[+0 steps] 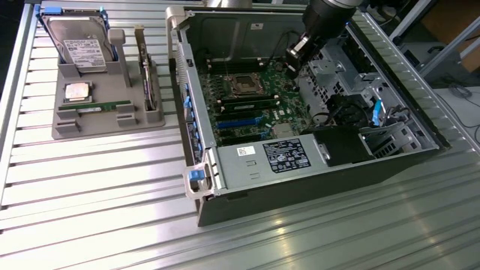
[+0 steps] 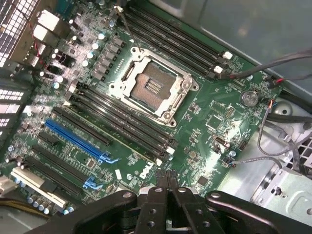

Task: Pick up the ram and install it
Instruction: 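Press down the ram until it locks into place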

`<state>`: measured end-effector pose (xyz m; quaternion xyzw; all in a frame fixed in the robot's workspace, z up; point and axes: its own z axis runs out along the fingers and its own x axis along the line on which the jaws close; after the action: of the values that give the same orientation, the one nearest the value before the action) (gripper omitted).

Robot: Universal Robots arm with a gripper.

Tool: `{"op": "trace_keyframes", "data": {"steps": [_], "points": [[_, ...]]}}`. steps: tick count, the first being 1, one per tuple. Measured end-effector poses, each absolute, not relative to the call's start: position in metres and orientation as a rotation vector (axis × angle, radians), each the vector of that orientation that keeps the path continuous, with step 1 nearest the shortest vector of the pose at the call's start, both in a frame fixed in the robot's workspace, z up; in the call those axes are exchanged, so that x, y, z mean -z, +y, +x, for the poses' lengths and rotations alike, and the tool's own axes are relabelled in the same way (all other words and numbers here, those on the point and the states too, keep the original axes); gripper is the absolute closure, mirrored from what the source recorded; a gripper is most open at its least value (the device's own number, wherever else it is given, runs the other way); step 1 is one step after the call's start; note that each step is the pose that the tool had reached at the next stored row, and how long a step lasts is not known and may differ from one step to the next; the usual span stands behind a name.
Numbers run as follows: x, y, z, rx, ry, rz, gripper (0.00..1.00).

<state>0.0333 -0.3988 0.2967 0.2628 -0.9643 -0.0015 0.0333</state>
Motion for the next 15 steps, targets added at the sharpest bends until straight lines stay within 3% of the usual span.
{"op": "trace_keyframes", "data": {"steps": [15], "points": [[-0.2948, -0.3988, 0.0333, 0.017, -3.045, 0.435, 0.89]]}}
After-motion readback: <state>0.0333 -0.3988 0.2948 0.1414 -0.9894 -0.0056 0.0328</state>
